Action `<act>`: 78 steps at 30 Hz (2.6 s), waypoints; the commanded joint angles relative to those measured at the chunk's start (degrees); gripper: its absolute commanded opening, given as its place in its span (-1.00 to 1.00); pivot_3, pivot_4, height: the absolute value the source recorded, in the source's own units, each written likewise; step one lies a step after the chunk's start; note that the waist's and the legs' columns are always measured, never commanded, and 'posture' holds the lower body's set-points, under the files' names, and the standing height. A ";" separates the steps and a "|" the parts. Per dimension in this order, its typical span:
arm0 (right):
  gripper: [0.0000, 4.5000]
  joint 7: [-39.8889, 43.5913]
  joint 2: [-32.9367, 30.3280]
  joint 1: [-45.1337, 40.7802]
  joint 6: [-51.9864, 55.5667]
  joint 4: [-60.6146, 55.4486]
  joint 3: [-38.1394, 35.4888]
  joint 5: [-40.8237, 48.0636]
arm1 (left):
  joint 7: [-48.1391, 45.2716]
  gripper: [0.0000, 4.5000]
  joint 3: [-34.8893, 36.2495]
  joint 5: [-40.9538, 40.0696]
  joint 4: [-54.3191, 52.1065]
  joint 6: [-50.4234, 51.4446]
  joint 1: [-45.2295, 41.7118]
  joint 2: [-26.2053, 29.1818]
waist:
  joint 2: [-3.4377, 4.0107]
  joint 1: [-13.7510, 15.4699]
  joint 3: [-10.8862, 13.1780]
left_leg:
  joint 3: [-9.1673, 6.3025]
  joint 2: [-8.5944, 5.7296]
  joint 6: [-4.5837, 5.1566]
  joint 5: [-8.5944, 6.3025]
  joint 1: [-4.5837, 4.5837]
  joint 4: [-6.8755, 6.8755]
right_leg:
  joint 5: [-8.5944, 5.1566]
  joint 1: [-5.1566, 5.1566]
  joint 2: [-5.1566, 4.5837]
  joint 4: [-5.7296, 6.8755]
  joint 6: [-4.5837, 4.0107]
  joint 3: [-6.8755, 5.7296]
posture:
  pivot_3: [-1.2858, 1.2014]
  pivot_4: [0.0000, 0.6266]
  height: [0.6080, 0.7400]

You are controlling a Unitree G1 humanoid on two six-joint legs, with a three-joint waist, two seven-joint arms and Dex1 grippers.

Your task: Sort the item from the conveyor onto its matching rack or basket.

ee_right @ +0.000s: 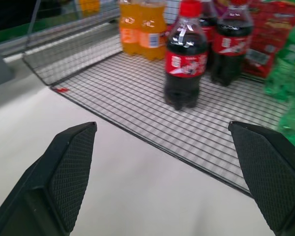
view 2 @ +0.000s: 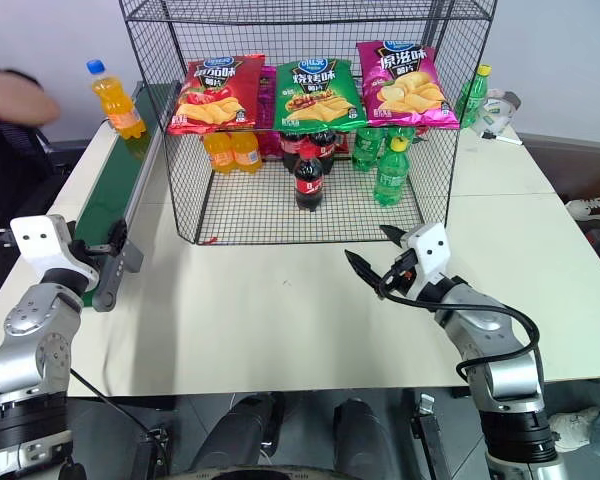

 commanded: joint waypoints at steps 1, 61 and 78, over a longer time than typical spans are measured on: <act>1.00 -1.04 1.07 -1.31 1.32 -5.99 1.49 1.42 | 2.09 0.99 2.48 1.57 -0.09 -2.52 -1.05 0.83 | 0.00 0.00 0.00 | 0.00 0.00 0.00 0.00 0.00 0.01 | 0.00 -0.01 0.00 0.00 0.00 0.00 | 0.03 -0.52 1.00; 1.00 -1.17 3.65 0.88 5.62 -16.34 9.00 4.52 | -1.02 0.99 6.53 1.51 7.70 -10.87 -4.62 6.04 | -0.02 0.00 -0.01 | -0.02 0.00 0.00 0.00 0.00 0.02 | 0.01 -0.19 0.00 -0.02 0.01 -0.03 | 0.03 -0.52 1.00; 1.00 -0.94 3.50 0.28 6.29 -16.50 8.73 4.79 | -4.65 0.14 6.07 -3.70 0.12 -7.67 -5.99 6.91 | -0.09 0.02 -0.01 | -0.03 0.00 0.00 -0.01 -0.01 0.05 | 0.01 -0.18 -0.01 -0.02 0.01 -0.05 | 0.03 -0.52 1.00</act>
